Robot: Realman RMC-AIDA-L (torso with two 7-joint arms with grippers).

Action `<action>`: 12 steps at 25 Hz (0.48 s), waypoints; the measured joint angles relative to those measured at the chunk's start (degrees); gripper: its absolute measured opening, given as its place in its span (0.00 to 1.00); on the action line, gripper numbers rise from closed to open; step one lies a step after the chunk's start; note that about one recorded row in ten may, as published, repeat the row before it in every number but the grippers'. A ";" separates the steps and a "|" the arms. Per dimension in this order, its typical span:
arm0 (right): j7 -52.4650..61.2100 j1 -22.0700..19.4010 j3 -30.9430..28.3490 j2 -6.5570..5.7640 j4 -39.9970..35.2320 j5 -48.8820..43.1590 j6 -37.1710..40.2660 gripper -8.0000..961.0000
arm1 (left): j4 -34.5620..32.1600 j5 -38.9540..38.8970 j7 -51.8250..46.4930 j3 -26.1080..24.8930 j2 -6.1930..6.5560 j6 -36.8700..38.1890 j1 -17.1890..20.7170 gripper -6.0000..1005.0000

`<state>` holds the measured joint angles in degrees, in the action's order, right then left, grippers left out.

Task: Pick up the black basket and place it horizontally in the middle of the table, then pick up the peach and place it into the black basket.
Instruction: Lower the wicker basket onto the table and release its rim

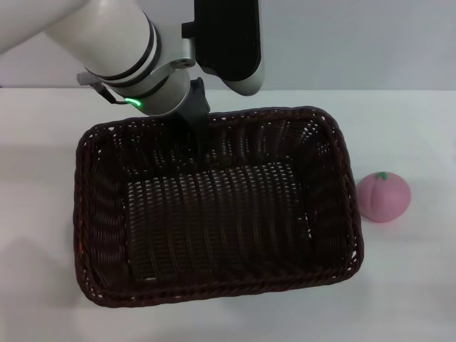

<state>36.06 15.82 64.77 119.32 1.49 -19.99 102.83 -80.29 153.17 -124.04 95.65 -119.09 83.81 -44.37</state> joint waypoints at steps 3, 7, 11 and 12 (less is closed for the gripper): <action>-0.01 0.06 0.00 -0.02 0.00 -0.02 -0.02 0.76 | -0.67 -0.01 -0.15 0.51 0.00 -0.75 0.66 0.20; -0.01 0.10 0.00 -0.11 -0.06 -0.04 -0.04 0.76 | -0.71 -0.01 -0.15 0.53 0.00 -0.86 0.70 0.20; -0.26 0.10 0.00 -0.23 -0.09 -0.05 -0.06 0.76 | -0.47 0.44 -0.38 0.59 -0.01 -1.07 0.53 0.20; -0.34 0.09 0.00 -0.25 -0.09 -0.05 -0.08 0.76 | -0.41 0.70 -0.51 0.62 -0.01 -1.11 0.52 0.20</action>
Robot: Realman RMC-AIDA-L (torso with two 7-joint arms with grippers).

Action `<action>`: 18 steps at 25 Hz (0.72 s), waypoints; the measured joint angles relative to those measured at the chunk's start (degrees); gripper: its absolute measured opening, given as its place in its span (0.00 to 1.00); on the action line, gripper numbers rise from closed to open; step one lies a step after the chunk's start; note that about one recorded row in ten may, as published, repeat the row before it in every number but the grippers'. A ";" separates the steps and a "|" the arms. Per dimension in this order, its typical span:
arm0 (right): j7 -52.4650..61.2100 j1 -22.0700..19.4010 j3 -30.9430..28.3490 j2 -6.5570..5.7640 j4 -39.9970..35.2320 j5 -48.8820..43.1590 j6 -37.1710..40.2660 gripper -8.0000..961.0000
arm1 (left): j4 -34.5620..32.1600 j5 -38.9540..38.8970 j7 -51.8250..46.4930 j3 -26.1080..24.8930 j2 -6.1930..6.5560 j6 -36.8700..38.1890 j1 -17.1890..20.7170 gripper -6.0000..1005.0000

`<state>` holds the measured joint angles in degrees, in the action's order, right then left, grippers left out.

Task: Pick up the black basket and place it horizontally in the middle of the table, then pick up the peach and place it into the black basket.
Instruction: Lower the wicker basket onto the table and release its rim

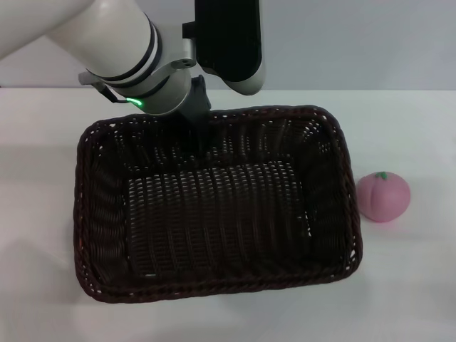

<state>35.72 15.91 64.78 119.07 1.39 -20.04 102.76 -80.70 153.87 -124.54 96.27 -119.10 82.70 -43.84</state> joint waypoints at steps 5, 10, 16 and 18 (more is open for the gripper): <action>-0.05 0.03 0.00 0.00 -0.21 0.00 -0.32 0.76 | 1.01 2.98 -1.84 0.91 0.01 -0.75 0.15 0.20; -0.07 0.46 0.00 -0.05 -0.52 0.00 -1.28 0.76 | 1.53 3.99 -2.14 1.91 0.01 -1.32 0.59 0.27; -0.11 0.70 -0.05 -0.07 -1.06 0.00 -2.30 0.76 | 1.72 3.29 -1.43 1.97 0.00 -1.46 0.60 0.41; -0.14 0.70 -0.21 -0.08 -1.06 0.00 -2.36 0.76 | 1.54 3.11 -1.28 2.32 0.00 -1.76 0.60 0.46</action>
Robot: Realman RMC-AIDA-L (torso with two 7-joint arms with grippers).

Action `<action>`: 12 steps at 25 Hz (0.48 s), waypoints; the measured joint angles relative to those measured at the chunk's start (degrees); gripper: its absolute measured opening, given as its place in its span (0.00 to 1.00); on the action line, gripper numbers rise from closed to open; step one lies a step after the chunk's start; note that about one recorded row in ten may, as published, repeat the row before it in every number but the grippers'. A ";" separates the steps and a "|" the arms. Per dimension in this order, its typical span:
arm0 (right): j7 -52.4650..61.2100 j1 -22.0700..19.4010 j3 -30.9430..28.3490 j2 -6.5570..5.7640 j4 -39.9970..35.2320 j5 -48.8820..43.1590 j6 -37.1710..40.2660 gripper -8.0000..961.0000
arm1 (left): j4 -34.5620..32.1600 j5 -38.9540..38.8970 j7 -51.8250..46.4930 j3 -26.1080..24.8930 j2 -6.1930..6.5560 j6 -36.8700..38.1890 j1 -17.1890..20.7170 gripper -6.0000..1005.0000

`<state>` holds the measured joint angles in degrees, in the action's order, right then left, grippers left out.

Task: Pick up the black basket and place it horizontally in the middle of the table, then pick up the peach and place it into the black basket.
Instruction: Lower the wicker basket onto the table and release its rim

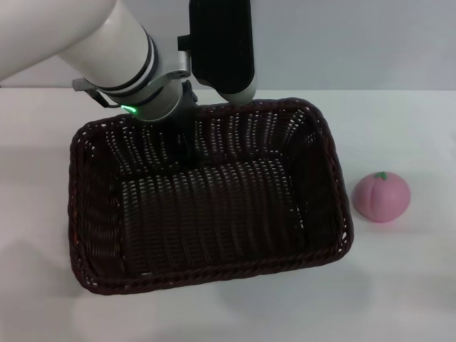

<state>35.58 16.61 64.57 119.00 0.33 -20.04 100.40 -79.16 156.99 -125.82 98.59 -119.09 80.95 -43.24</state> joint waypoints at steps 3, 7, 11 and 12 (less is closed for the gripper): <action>0.00 0.00 -0.19 0.00 0.00 0.00 -0.22 0.76 | -0.16 -0.28 0.34 0.75 0.00 -0.65 0.03 0.55; 0.00 -0.17 -0.40 0.00 0.01 0.10 -0.79 0.76 | -0.63 -0.54 0.79 2.90 0.00 -3.37 0.31 0.61; 0.00 -0.44 -0.43 0.00 0.02 0.10 -0.82 0.76 | -0.65 -0.31 0.70 3.04 0.00 -5.20 -0.03 0.60; 0.00 -0.53 -0.43 0.00 0.02 0.10 -0.82 0.76 | -0.69 -0.23 0.70 2.85 0.00 -5.61 -0.07 0.60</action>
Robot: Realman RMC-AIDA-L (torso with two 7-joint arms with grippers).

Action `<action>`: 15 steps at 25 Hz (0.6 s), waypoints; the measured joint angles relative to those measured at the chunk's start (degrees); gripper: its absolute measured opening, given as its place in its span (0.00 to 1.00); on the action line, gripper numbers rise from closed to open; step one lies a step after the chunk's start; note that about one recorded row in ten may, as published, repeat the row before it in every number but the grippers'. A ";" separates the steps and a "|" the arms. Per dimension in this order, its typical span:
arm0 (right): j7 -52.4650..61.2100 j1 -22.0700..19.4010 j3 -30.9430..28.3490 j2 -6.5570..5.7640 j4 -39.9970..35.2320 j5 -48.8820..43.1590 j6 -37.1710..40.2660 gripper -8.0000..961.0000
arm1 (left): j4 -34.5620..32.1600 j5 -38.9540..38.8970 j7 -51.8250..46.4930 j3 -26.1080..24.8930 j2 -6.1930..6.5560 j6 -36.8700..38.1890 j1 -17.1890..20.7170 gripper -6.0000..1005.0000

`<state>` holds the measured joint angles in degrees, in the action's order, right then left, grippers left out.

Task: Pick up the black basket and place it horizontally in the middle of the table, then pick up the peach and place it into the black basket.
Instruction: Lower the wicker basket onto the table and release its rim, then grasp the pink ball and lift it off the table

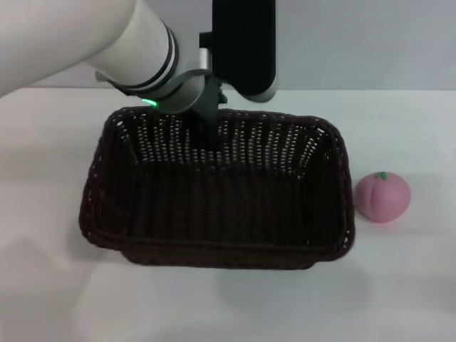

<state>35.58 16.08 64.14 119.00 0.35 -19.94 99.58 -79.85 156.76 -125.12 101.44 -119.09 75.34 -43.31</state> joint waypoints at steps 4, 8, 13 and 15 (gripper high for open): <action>0.00 -0.10 0.01 0.00 0.00 0.00 0.02 0.76 | -0.15 0.32 0.54 -0.89 0.00 -1.10 -0.11 0.60; 0.01 -0.09 0.05 0.00 0.01 0.10 0.19 0.76 | -1.74 0.79 0.68 -2.21 0.02 -2.76 0.42 0.60; 0.12 -0.10 0.80 -0.91 -0.03 -1.93 0.54 0.76 | -6.30 -3.67 0.77 -7.49 0.36 -6.58 4.12 0.60; 0.31 -0.22 0.89 -2.13 -0.07 -4.56 0.59 0.76 | -9.35 -10.95 2.14 -12.57 0.60 -10.21 7.92 0.60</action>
<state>35.89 15.86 65.03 116.87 0.28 -24.50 100.17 -89.20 145.81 -122.99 88.87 -118.49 65.13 -35.40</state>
